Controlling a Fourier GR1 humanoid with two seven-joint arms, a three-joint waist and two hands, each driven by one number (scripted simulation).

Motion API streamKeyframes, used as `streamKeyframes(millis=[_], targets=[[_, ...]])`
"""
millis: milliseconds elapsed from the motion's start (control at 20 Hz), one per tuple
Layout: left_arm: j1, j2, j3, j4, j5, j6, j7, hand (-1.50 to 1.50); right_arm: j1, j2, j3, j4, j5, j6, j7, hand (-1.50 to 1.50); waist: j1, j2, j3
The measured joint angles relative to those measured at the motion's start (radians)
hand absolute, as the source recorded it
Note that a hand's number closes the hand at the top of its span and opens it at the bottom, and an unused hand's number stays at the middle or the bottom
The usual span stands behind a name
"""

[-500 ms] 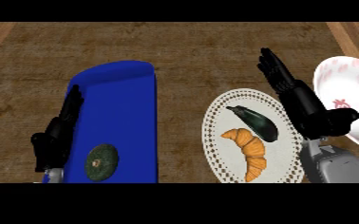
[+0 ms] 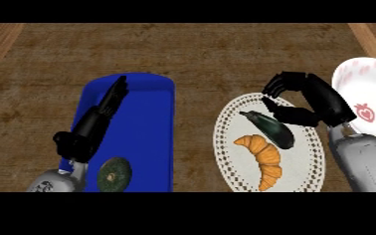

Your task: Pick the eggplant from the placemat and place it in the bowl

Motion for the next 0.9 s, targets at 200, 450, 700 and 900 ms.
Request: streamKeyframes(millis=[200,450,700,900], targets=[[-0.031,-0.033,-0.031,-0.01,0.005,-0.033,0.034,0.0,-0.035,0.019,0.011,0.161,0.033,0.043,-0.098,-1.5,0.006,-0.002,0.005],[-0.054,-0.047,-0.035,-0.002,0.009,-0.055,0.041,0.0,-0.139,-0.037,0.099,0.265,0.169,0.119,-0.159,-1.5,0.016,-0.002,0.006],[-0.064,-0.05,-0.032,0.007,0.014,-0.073,0.042,0.0,-0.281,-0.118,0.202,0.303,0.281,0.269,-0.075,-1.5,0.026,-0.003,0.004],[-0.065,-0.06,-0.042,0.019,0.008,-0.079,0.035,0.0,-0.387,-0.152,0.292,0.348,0.302,0.493,0.023,-1.5,0.034,-0.003,0.002]])
